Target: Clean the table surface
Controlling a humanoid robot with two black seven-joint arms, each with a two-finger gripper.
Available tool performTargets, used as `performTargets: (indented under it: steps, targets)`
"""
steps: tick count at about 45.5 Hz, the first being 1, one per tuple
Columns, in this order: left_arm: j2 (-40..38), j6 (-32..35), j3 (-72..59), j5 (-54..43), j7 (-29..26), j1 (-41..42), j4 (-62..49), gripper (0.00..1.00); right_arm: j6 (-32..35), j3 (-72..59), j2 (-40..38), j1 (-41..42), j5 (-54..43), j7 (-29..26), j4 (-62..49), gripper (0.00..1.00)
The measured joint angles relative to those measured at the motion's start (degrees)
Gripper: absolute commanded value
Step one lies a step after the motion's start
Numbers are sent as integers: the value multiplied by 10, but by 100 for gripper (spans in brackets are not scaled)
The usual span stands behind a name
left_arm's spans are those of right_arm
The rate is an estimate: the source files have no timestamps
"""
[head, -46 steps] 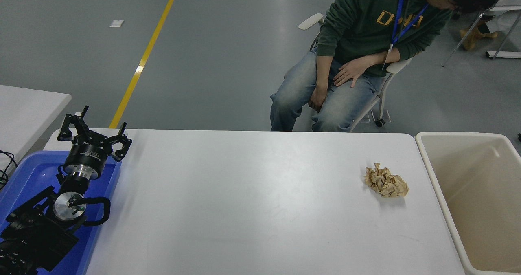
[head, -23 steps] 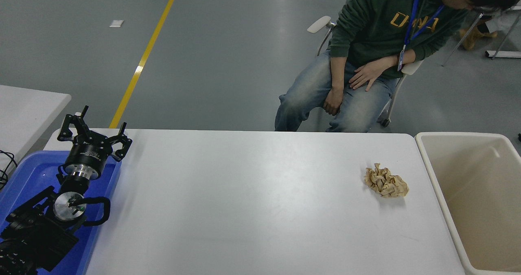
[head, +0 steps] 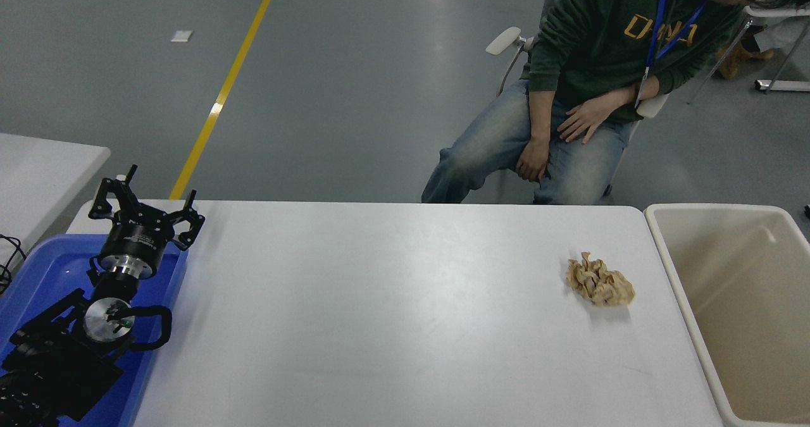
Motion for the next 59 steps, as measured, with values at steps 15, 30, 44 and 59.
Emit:
performTargets:
  steps: [15,30,44,59]
  targets:
    - [0,0,0,0,0,0,0,100,120,77,38,-32,126,-5,72,100]
    - [0,0,0,0,0,0,0,100,169,104,140,-11,181,1,72,100]
    - [0,0,0,0,0,0,0,100,193,105,185,9,182,7,39,100]
    - [0,0,0,0,0,0,0,100,203,89,201,13,162,47,4,100]
